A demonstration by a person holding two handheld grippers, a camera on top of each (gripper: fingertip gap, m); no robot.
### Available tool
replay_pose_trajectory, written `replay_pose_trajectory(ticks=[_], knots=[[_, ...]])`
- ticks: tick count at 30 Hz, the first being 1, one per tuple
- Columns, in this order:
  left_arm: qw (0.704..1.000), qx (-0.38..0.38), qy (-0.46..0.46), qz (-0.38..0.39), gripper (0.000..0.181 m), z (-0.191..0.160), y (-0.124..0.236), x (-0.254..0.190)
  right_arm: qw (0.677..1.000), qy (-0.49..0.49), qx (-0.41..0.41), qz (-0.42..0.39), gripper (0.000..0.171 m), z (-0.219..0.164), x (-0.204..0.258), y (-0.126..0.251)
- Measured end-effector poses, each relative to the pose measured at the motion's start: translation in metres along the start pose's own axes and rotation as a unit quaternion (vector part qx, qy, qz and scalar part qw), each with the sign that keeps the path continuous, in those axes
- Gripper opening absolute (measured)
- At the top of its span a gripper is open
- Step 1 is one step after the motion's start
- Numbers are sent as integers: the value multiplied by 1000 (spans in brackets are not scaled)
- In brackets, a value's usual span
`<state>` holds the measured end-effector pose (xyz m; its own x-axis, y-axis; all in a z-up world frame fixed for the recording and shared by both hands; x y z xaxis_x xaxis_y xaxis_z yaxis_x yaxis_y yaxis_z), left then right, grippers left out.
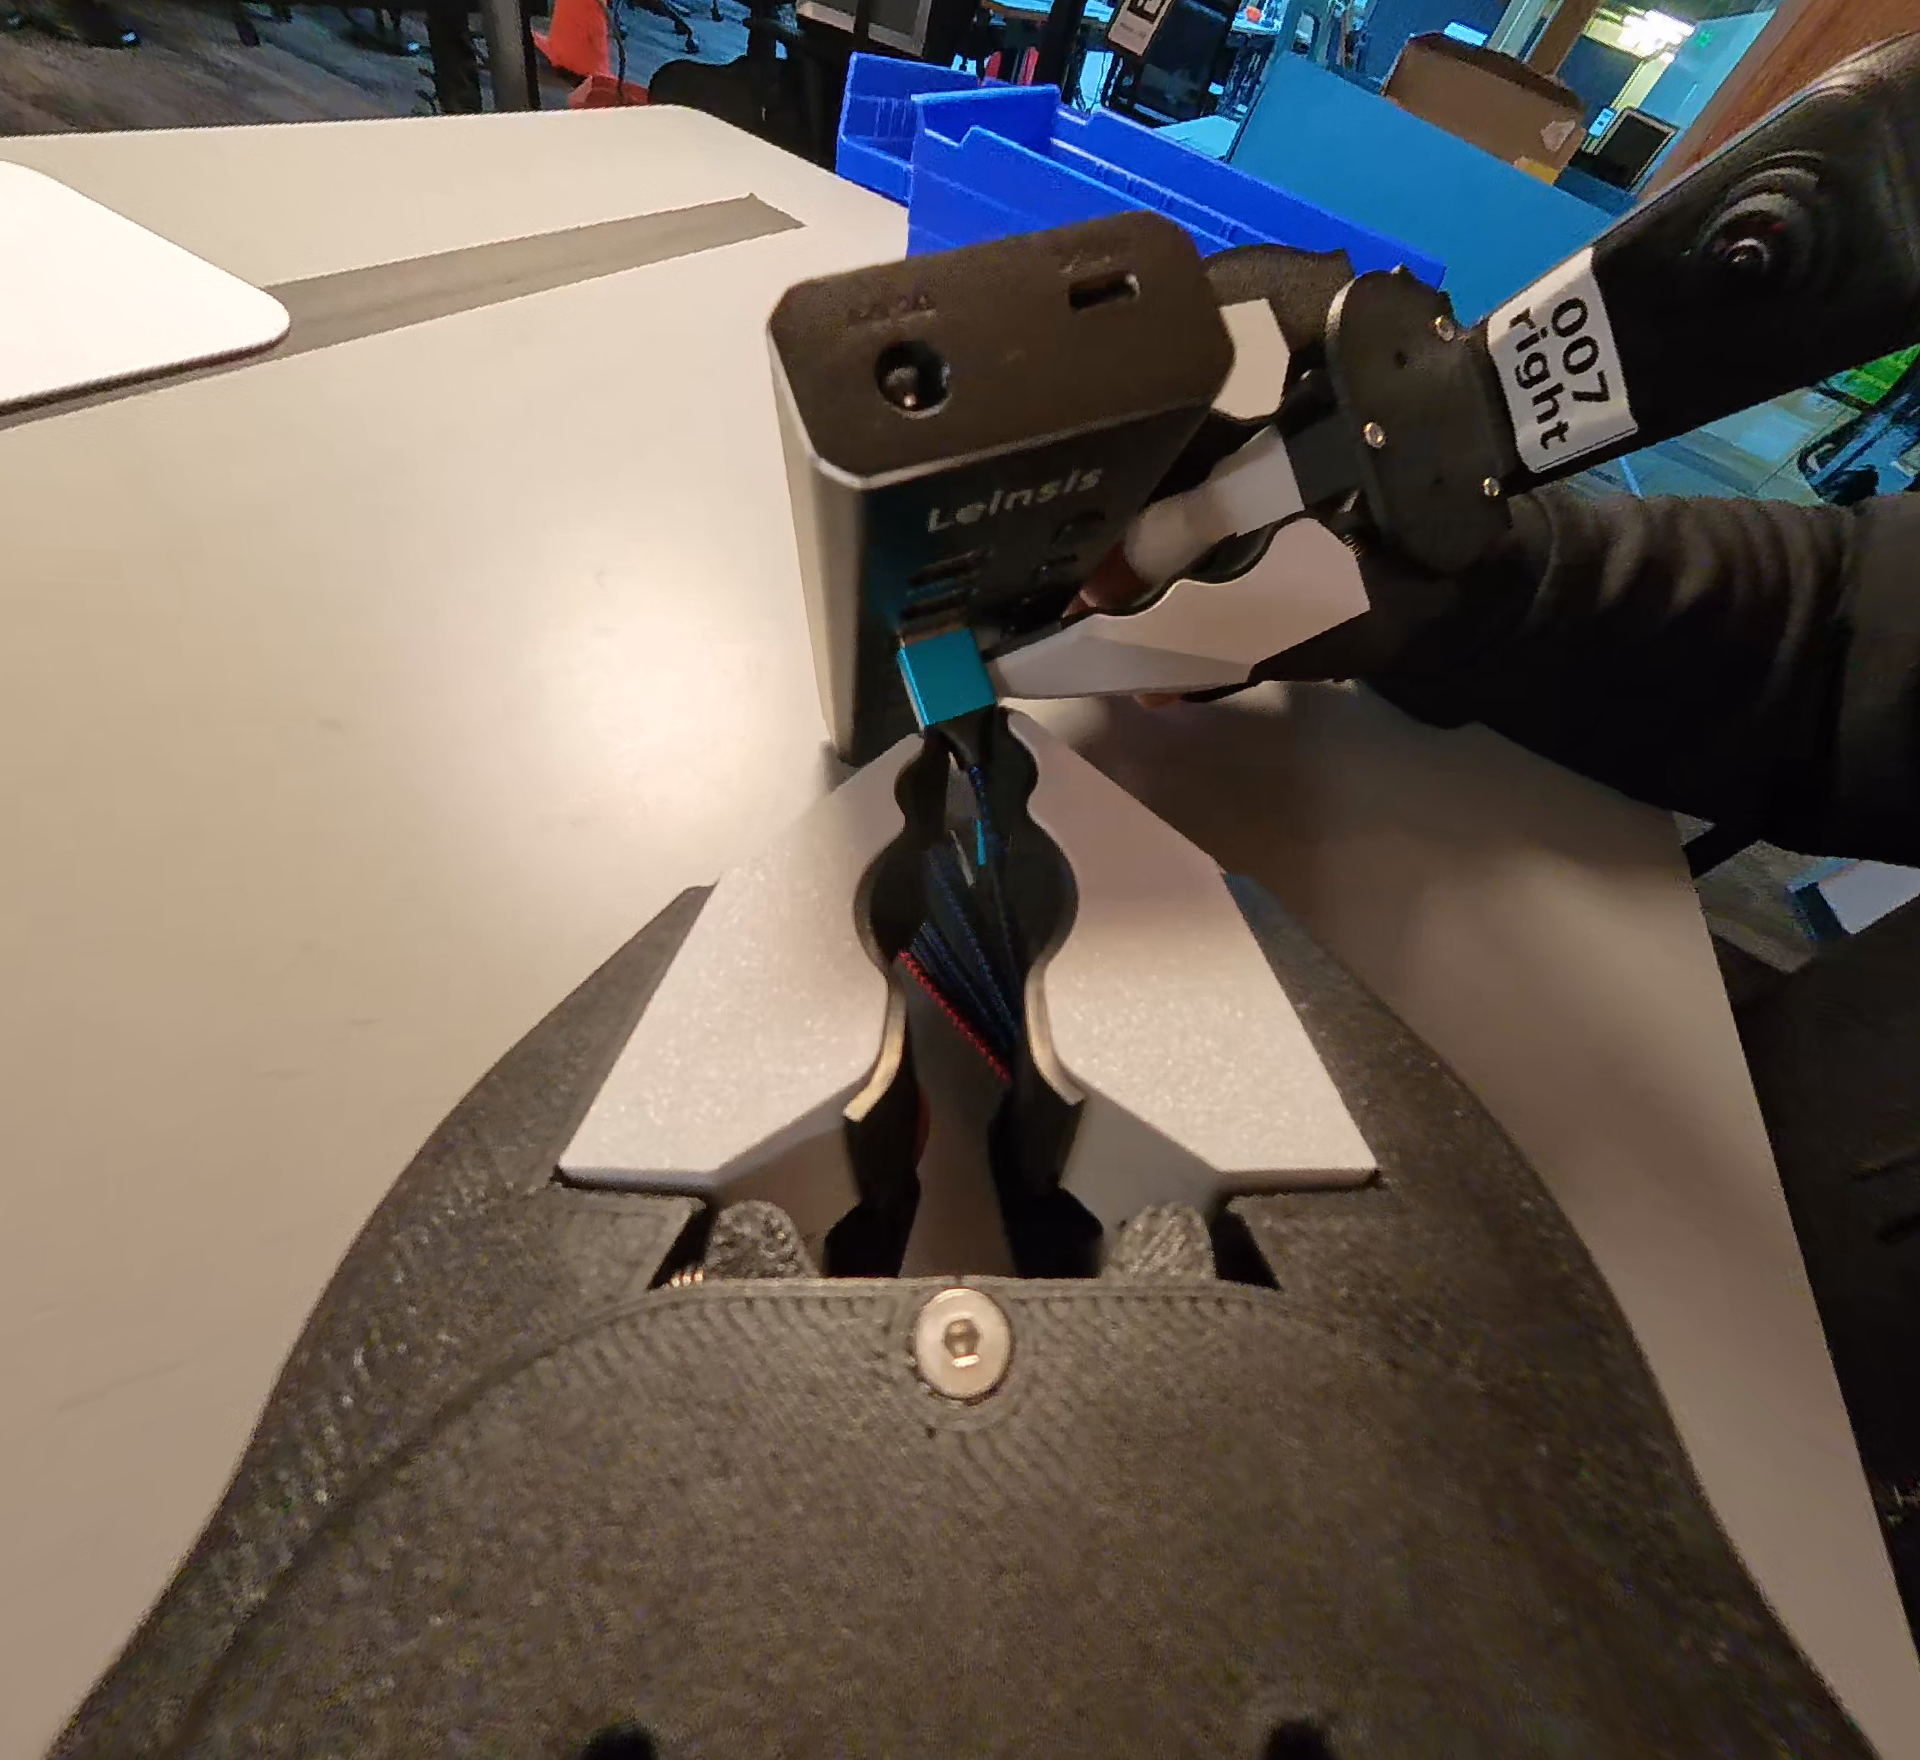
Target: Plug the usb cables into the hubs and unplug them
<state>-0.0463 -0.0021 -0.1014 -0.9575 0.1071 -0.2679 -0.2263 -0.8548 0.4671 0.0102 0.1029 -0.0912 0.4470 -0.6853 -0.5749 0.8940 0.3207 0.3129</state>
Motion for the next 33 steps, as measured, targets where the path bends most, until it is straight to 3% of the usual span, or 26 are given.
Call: replay_pose_trajectory(ticks=[6, 15, 33], knots=[[1000, -27, 3, 15, 9, 7, 9, 7, 999, -39, -14, -15, 34, 0, -2, -4], [999, -26, -17, 24, 8, 10, 11, 8, 992, -120, -12, 32, 36, -3, -9, -3], [992, -51, -94, 72, 10, 21, 21, -3, 970, -234, 3, 71, 28, -27, -30, -5]])
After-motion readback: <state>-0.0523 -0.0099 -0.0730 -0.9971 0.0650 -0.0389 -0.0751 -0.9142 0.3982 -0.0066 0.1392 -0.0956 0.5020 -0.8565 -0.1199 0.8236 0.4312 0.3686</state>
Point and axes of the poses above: each gripper's, where its closed fingertips meet, y back along the fingers, z out of its top, x = y × z across the jaws, the point moved 7 cm from there along y, back along the fingers, and after that the axes turned 13 degrees about x, right-handed, at the moved point
